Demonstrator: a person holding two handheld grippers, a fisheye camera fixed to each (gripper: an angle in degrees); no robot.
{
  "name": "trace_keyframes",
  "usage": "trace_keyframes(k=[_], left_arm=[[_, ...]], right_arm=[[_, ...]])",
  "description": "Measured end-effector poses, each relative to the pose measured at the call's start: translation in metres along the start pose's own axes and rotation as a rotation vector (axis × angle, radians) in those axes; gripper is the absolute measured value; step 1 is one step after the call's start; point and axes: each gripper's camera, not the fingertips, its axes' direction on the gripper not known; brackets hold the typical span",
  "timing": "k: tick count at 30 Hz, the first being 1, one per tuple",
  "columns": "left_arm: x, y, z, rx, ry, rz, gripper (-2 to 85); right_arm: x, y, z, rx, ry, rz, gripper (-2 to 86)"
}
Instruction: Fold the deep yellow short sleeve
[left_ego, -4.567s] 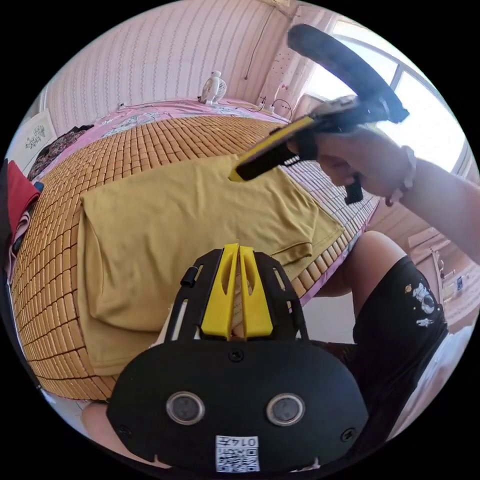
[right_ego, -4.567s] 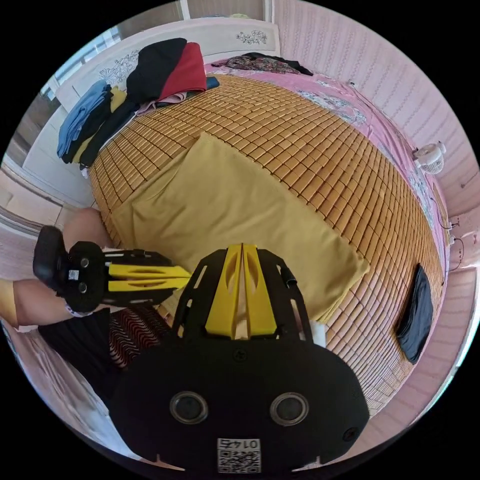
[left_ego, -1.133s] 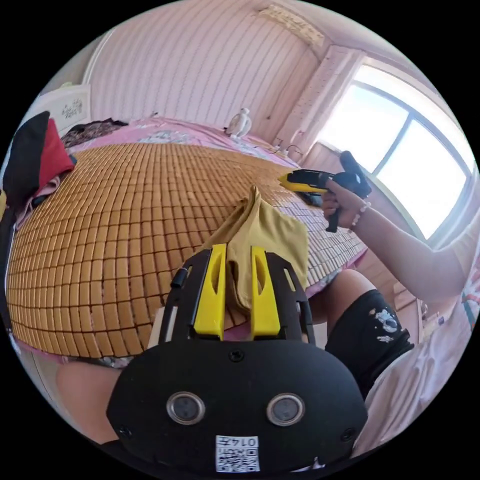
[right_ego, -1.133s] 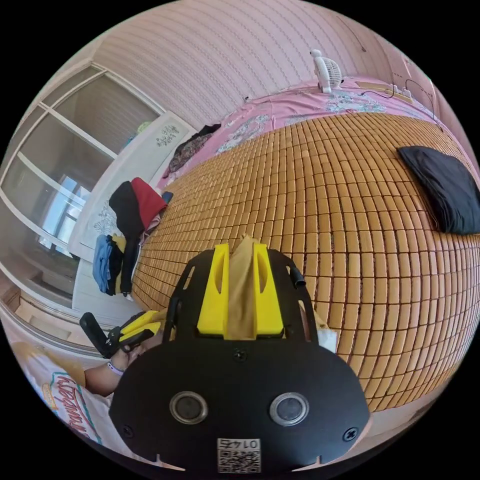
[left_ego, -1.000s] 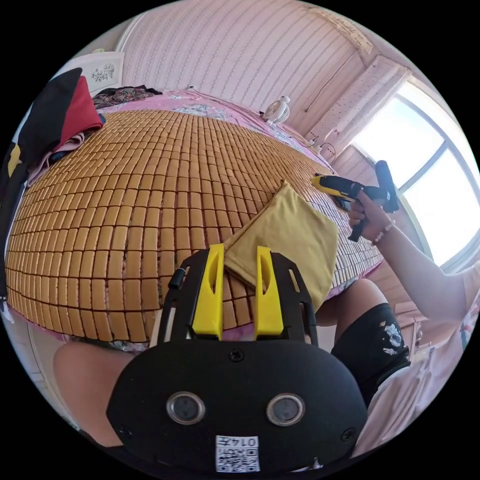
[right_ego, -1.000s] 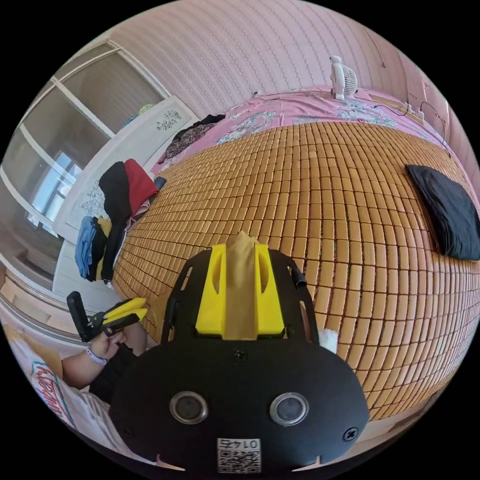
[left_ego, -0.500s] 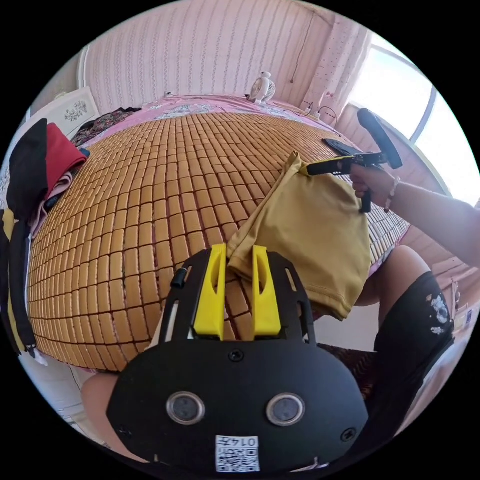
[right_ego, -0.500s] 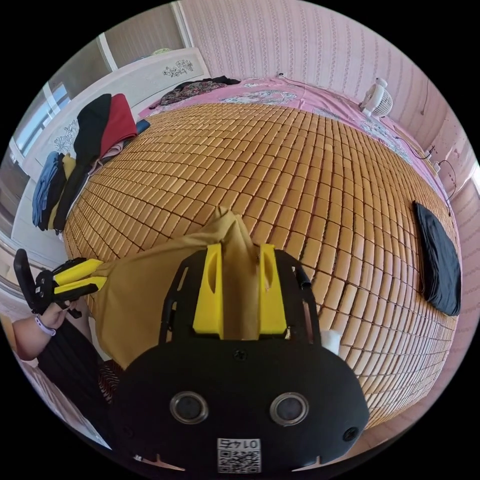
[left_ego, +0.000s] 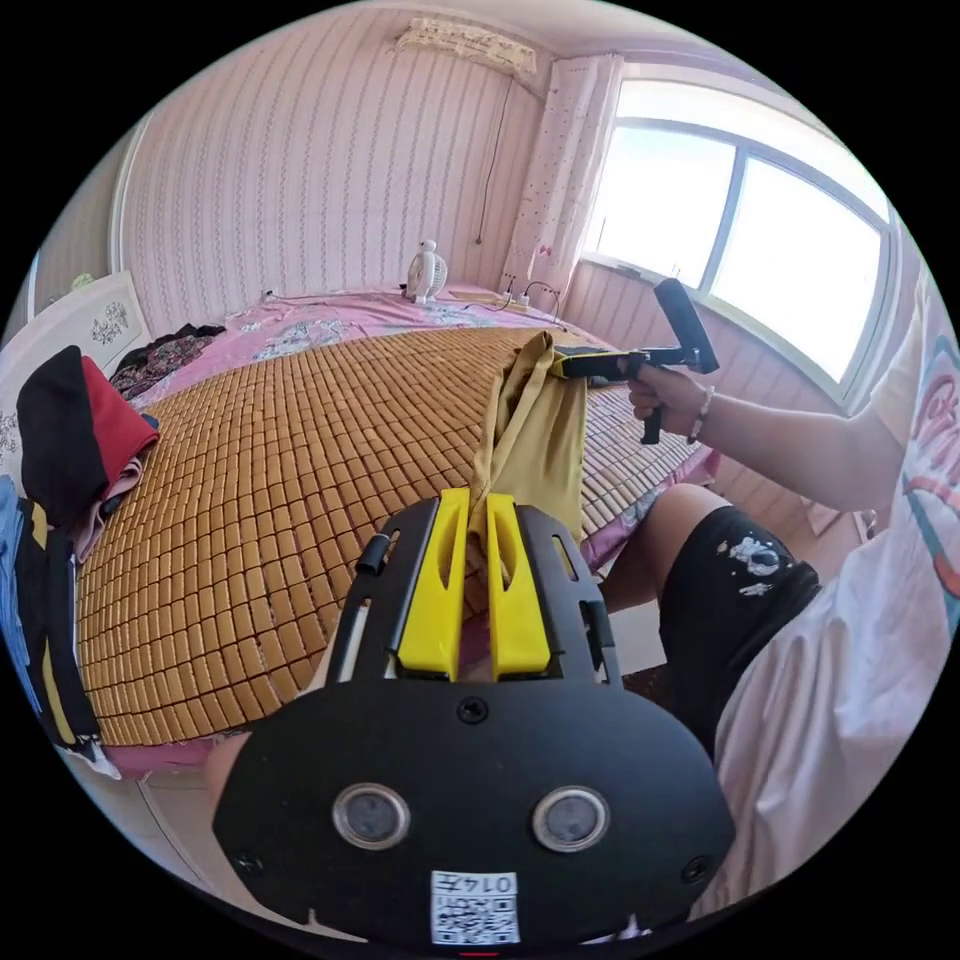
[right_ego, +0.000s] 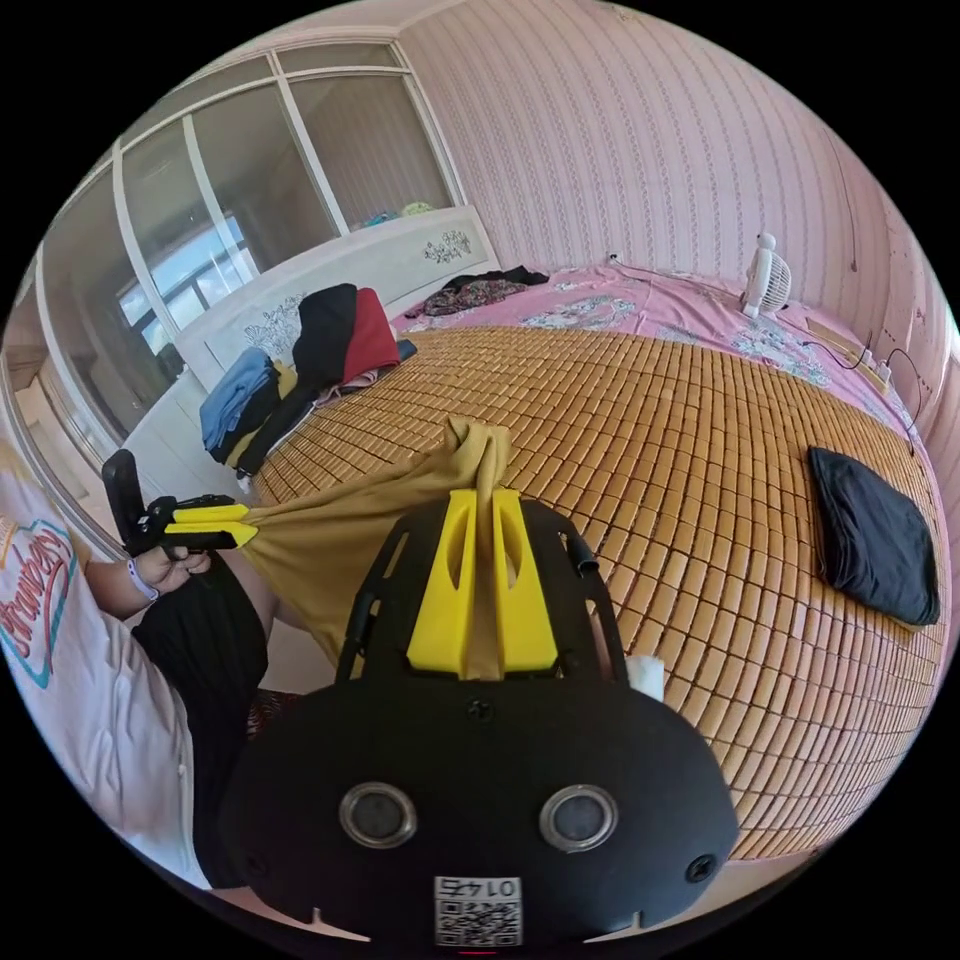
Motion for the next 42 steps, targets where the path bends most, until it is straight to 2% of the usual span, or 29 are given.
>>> trace_keyframes(k=[6, 14, 26, 30, 34, 36, 38, 39, 42], left_arm=[[0.004, 0.001, -0.059, 0.136, -0.019, -0.036, 2.6], [-0.041, 0.011, -0.123, 0.315, -0.125, -0.161, 1.6], [-0.079, 0.015, -0.185, 0.417, -0.272, -0.208, 1.5], [-0.104, 0.008, -0.195, 0.487, -0.320, -0.223, 1.7], [-0.154, -0.013, -0.209, 0.566, -0.489, -0.263, 3.2], [-0.192, -0.021, -0.211, 0.552, -0.550, -0.386, 5.5], [-0.245, -0.016, -0.206, 0.528, -0.579, -0.561, 9.7], [-0.255, -0.013, -0.203, 0.507, -0.580, -0.596, 10.6], [-0.265, 0.005, -0.190, 0.471, -0.535, -0.679, 11.6]], right_arm=[[-0.034, -0.045, -0.022, 0.077, -0.058, -0.134, 1.6], [-0.101, -0.157, 0.007, 0.127, -0.177, -0.384, 1.5], [-0.183, -0.252, 0.059, 0.157, -0.308, -0.519, 1.5], [-0.240, -0.332, 0.087, 0.128, -0.298, -0.685, 1.7], [-0.350, -0.453, 0.137, 0.086, -0.261, -0.921, 3.0], [-0.408, -0.503, 0.173, 0.050, -0.242, -0.953, 4.6], [-0.452, -0.540, 0.218, 0.000, -0.159, -0.871, 8.3], [-0.469, -0.553, 0.252, -0.099, -0.077, -0.814, 9.9], [-0.461, -0.534, 0.292, -0.134, -0.084, -0.717, 11.8]])
